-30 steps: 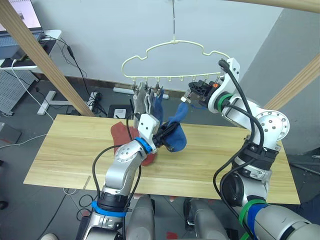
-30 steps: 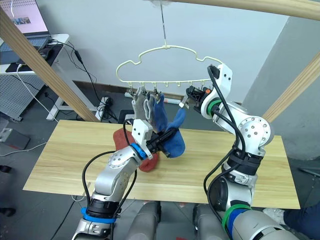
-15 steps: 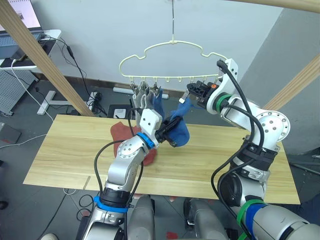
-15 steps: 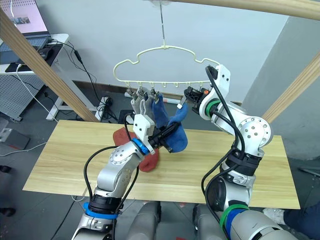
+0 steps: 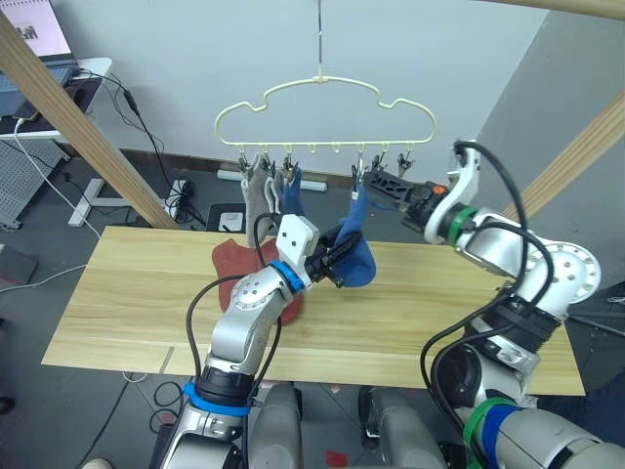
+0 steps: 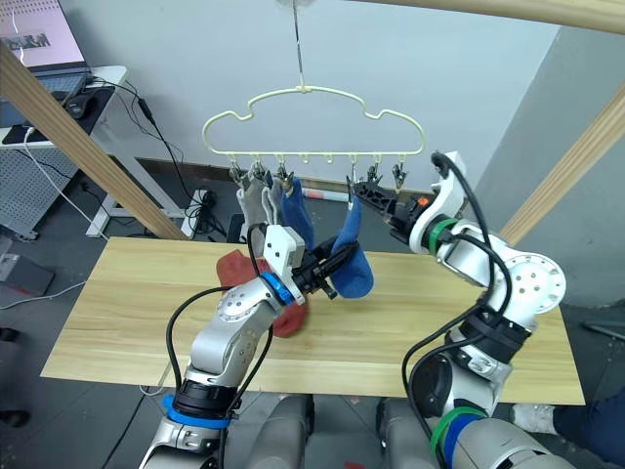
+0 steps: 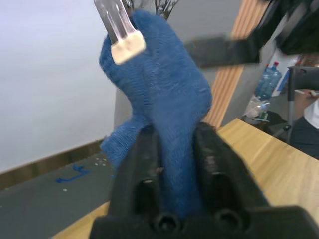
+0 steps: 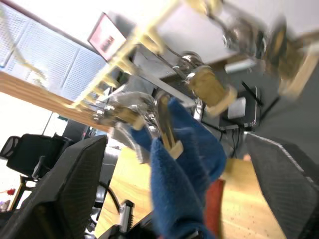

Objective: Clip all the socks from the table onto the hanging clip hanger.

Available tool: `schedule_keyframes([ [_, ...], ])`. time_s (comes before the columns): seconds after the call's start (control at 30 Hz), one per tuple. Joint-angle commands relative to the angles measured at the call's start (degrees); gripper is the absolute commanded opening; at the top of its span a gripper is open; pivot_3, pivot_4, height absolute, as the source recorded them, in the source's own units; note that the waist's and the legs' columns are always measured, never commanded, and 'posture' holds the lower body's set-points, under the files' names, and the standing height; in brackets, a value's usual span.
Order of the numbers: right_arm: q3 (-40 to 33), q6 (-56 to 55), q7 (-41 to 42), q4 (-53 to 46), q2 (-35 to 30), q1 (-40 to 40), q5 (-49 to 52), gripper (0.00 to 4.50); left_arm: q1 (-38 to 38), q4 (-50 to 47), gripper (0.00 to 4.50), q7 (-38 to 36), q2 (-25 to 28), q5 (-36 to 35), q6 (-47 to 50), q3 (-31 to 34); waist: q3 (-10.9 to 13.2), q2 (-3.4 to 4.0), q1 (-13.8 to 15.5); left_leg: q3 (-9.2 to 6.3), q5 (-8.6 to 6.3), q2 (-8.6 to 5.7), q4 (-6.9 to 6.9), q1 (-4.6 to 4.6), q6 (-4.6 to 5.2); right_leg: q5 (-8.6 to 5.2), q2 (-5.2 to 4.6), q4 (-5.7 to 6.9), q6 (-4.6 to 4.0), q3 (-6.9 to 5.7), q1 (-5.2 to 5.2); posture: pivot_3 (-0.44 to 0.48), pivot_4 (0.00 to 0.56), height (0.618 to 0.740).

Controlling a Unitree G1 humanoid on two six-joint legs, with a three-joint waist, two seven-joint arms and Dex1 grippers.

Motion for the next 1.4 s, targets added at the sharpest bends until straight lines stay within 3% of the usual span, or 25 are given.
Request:
schedule_keyframes([
  [0.03,4.1,-0.5,3.9,-7.4,-3.9,4.5,3.2,4.50,-0.6,-0.3,2.52,-1.9,1.4,-2.7,2.1,1.4,0.0,0.00,-0.4,-0.01,0.00,0.00,0.00,0.00,0.00,0.00,0.00,0.00,0.00,-0.01,0.00,0.136,0.264,0.740],
  [0.17,20.9,-12.4,8.1,-15.5,-13.0,14.6,-6.0,4.50,-1.3,-1.3,3.88,-5.0,5.1,-7.3,6.7,4.5,0.0,0.00,-1.1,0.02,0.00,0.01,-0.01,0.00,0.01,-0.01,0.01,-0.01,0.01,0.04,-0.04,0.137,0.265,0.740],
  [0.27,32.5,-24.7,9.0,-16.6,-17.1,19.6,-16.4,4.50,-1.8,-3.9,4.44,-6.9,8.6,-11.9,12.0,7.1,0.0,-0.01,-2.1,0.05,0.00,0.04,0.00,0.02,0.00,-0.01,0.02,0.02,0.02,0.07,-0.06,0.138,0.263,0.740],
  [0.33,35.4,-30.8,7.6,-16.1,-16.0,21.2,-20.7,4.33,-1.8,-5.4,4.48,-7.3,10.7,-13.3,13.9,8.0,0.0,-0.01,-2.3,0.05,0.00,0.06,0.00,0.02,0.00,-0.01,0.04,0.03,0.03,0.07,-0.08,0.156,0.265,0.740],
  [0.43,40.8,-39.8,4.5,-14.6,-14.9,21.1,-29.8,3.58,-1.1,-9.1,4.50,-7.4,14.0,-16.4,17.1,10.6,0.0,-0.02,-2.3,0.06,0.00,0.08,-0.01,0.02,-0.01,-0.02,0.06,0.04,0.03,0.09,-0.10,0.156,0.265,0.740],
  [0.53,44.7,-45.8,3.6,-13.1,-14.0,20.7,-35.8,3.58,-0.9,-12.6,4.50,-6.2,16.0,-19.3,19.6,12.7,0.0,-0.04,-2.1,0.08,0.00,0.03,-0.01,0.00,-0.01,-0.02,0.02,0.01,0.03,0.10,-0.09,0.172,0.273,0.740],
  [0.6,46.3,-48.6,3.1,-11.4,-13.2,20.5,-38.8,3.29,-1.2,-14.5,4.50,-5.0,16.7,-21.2,21.3,14.1,0.0,-0.06,-1.9,0.08,0.00,0.03,-0.01,0.00,-0.02,-0.02,0.01,0.00,0.04,0.09,-0.09,0.178,0.274,0.740],
  [0.73,47.6,-52.9,2.9,-7.6,-10.4,19.9,-42.2,2.08,-1.8,-16.7,4.50,-3.5,17.6,-23.3,23.1,15.3,0.1,-0.07,-1.4,0.07,0.01,0.03,0.00,0.01,-0.02,-0.03,0.00,0.01,0.05,0.09,-0.08,0.198,0.277,0.740],
  [1.4,46.9,-64.6,4.2,8.2,-2.9,11.3,-50.3,2.08,-1.7,-18.8,4.50,-0.2,18.3,-24.2,22.9,15.4,0.1,-0.06,-0.5,0.08,0.01,0.05,-0.01,0.02,-0.02,-0.02,0.00,0.05,0.04,0.08,-0.09,0.242,0.282,0.740],
])
